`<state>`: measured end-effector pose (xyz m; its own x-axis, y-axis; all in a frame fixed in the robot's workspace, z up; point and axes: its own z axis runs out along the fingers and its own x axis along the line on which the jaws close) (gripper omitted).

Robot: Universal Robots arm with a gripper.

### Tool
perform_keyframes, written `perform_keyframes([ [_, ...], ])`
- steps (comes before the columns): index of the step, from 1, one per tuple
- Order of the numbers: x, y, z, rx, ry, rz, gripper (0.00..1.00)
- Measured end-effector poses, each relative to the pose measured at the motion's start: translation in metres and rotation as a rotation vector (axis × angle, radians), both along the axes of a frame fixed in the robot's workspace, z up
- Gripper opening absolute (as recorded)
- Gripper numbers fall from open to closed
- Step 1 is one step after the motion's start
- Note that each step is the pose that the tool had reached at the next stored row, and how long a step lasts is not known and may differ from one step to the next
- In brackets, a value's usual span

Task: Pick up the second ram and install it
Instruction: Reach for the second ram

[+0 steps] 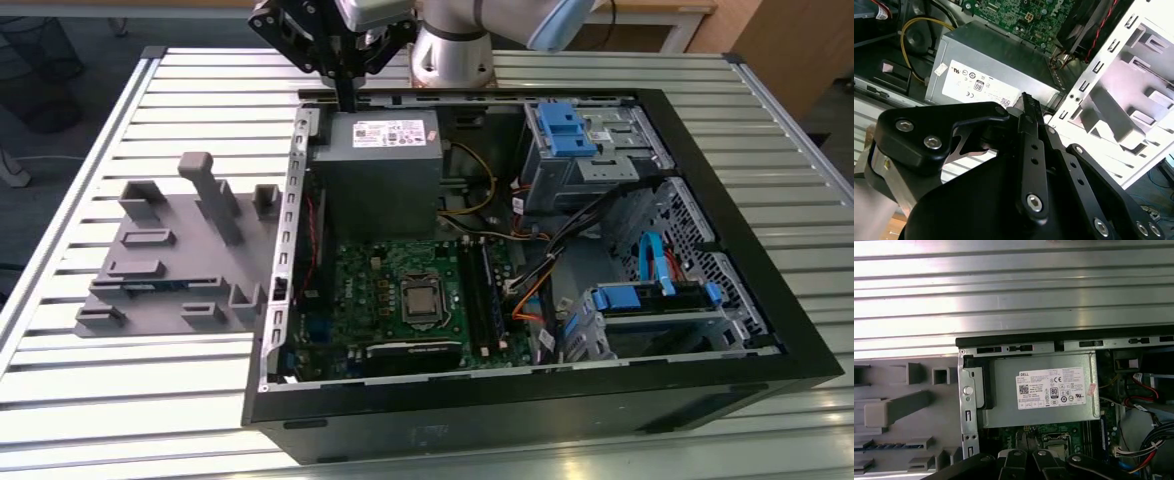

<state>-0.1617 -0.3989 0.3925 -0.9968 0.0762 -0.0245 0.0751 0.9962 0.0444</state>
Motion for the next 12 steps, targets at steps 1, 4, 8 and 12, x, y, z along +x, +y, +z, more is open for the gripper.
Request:
perform_keyframes([
  [1,-0.0004,0.0000,0.0000,0.0000,0.0000,0.000,0.11],
  [4,-0.0026,0.0000,0.0000,-0.0001,0.0001,0.000,0.11],
  [8,-0.0067,-0.0006,-0.0002,0.0000,0.0000,0.001,0.11],
  [12,-0.0072,-0.0010,-0.0001,-0.0015,0.0002,0.014,0.11],
])
